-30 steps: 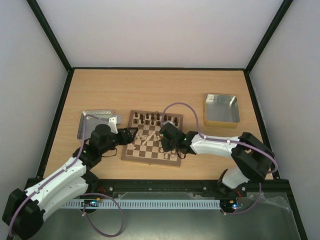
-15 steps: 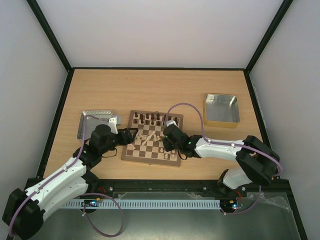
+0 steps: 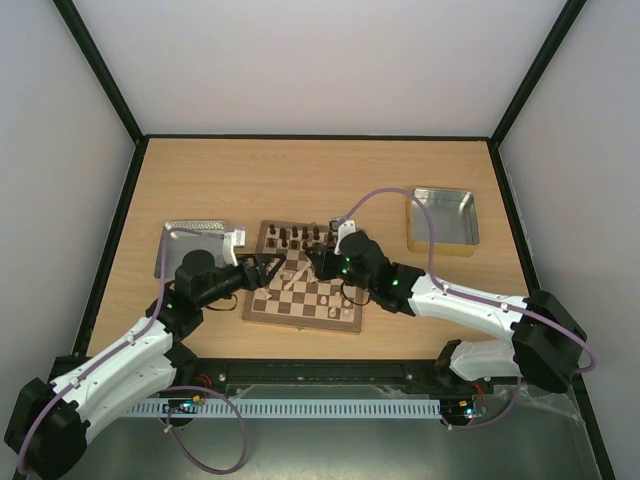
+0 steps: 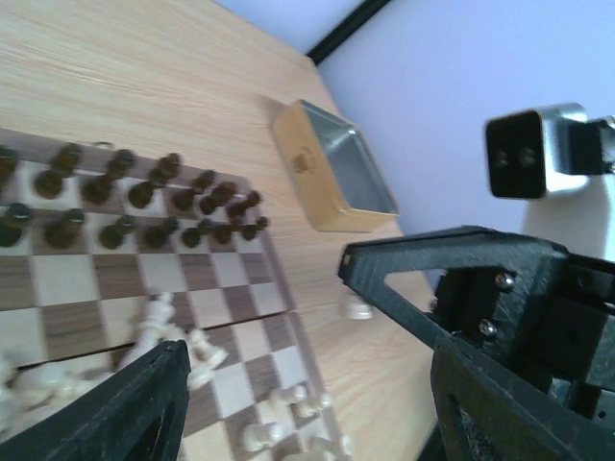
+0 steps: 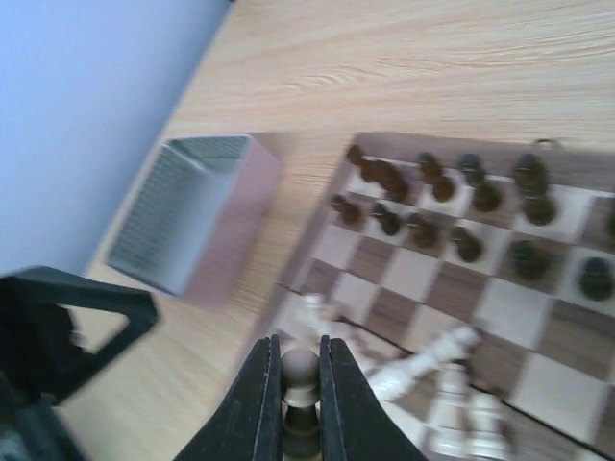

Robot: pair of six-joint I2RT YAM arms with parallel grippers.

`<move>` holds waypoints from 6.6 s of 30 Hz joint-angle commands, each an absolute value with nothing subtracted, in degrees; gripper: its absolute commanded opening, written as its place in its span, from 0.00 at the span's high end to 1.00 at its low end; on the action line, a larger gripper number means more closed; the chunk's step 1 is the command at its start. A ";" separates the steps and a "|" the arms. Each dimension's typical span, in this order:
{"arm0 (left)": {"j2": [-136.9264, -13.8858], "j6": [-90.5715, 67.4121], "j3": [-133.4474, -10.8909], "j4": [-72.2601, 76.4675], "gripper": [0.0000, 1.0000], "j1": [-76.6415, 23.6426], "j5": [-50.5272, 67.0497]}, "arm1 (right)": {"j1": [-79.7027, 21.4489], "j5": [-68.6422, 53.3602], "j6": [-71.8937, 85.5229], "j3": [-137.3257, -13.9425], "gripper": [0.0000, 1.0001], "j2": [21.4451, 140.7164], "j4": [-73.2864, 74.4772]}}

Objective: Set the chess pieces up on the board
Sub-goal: Pick up the chess piece from the chessboard, then place the chess piece on the chessboard, then adjust the chess piece on the chessboard.

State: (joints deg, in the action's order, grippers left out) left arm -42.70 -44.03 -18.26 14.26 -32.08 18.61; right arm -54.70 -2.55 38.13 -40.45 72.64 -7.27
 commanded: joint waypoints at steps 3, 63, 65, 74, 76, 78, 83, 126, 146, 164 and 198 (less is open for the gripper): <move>-43.72 -46.01 -17.40 24.69 0.37 -31.83 27.97 | -54.39 -12.19 53.87 -43.34 0.96 71.13 -17.13; -47.87 -41.86 -22.89 42.64 0.97 -33.34 55.65 | -49.74 -41.36 30.76 -62.17 0.56 66.38 19.59; -48.12 -41.98 -23.02 43.24 0.97 -33.61 55.40 | -49.75 -41.54 30.25 -62.36 0.61 66.46 20.32; -48.64 -40.66 -23.38 41.00 0.95 -33.87 53.81 | -49.72 -41.67 30.14 -62.19 0.93 65.77 19.82; -48.28 -39.83 -23.44 38.06 0.85 -33.85 51.76 | -49.75 -39.33 30.05 -61.53 0.95 65.17 19.17; -47.57 -38.79 -23.63 33.33 0.57 -33.85 48.15 | -49.75 -36.02 29.66 -60.41 0.96 64.53 18.23; -43.48 -36.23 -23.77 16.26 0.42 -33.70 33.14 | -50.02 -19.56 27.71 -54.44 0.96 63.03 14.79; -27.69 -35.62 -31.25 -15.29 0.35 -33.34 1.00 | -68.29 9.29 26.68 -44.65 0.78 87.80 3.01; -32.14 -39.66 -27.31 -9.58 0.33 -33.37 7.50 | -60.83 13.07 43.87 -50.10 0.74 76.23 23.05; -50.03 -37.56 -27.95 2.51 0.34 -33.38 10.90 | -55.98 3.95 36.81 -50.44 0.97 84.79 31.32; -48.89 -38.86 -26.95 0.54 0.34 -33.35 6.95 | -55.96 4.01 36.04 -57.08 0.71 90.47 22.33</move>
